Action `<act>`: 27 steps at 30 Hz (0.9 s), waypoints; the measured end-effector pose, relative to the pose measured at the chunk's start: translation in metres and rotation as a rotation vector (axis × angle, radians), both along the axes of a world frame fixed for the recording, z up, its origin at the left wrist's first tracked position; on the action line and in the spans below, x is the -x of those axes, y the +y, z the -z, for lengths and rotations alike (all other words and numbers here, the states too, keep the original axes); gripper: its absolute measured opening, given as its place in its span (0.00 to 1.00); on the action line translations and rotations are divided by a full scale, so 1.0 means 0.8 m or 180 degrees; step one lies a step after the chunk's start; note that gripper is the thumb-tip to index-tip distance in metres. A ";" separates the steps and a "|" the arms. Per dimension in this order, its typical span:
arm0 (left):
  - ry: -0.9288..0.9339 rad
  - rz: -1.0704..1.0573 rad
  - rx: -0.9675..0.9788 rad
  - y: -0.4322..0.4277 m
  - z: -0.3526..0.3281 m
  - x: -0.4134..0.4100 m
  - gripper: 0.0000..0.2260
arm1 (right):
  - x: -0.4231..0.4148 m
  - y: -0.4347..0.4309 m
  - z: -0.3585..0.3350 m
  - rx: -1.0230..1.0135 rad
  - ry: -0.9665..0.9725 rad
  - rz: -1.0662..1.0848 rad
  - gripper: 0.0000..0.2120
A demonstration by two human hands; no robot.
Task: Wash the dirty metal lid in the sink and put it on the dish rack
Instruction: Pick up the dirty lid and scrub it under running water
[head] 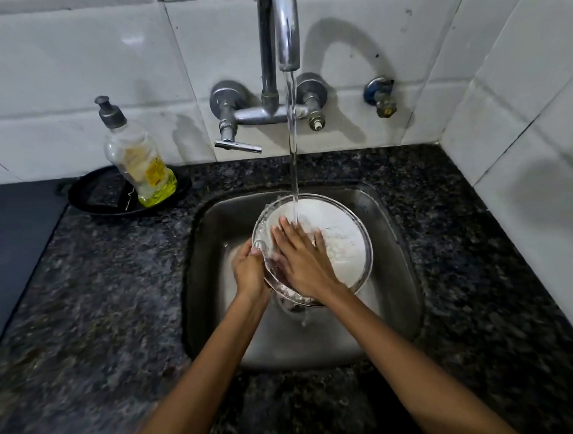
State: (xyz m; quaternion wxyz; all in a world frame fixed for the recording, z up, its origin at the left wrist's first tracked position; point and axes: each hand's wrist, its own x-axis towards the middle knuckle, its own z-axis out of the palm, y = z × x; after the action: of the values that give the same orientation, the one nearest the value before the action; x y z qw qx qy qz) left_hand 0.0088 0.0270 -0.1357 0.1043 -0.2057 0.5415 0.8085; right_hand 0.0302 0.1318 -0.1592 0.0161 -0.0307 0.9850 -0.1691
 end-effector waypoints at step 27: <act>0.0144 0.1688 0.2090 -0.068 -0.058 0.071 0.19 | 0.077 0.026 -0.118 0.1740 -0.0243 0.0813 0.06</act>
State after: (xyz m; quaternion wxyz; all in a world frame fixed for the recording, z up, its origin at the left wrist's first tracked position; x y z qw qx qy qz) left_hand -0.0480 -0.0271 -0.0891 0.2258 -0.0638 0.8067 0.5425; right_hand -0.0312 0.1522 -0.0648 0.0229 0.0966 0.8975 -0.4297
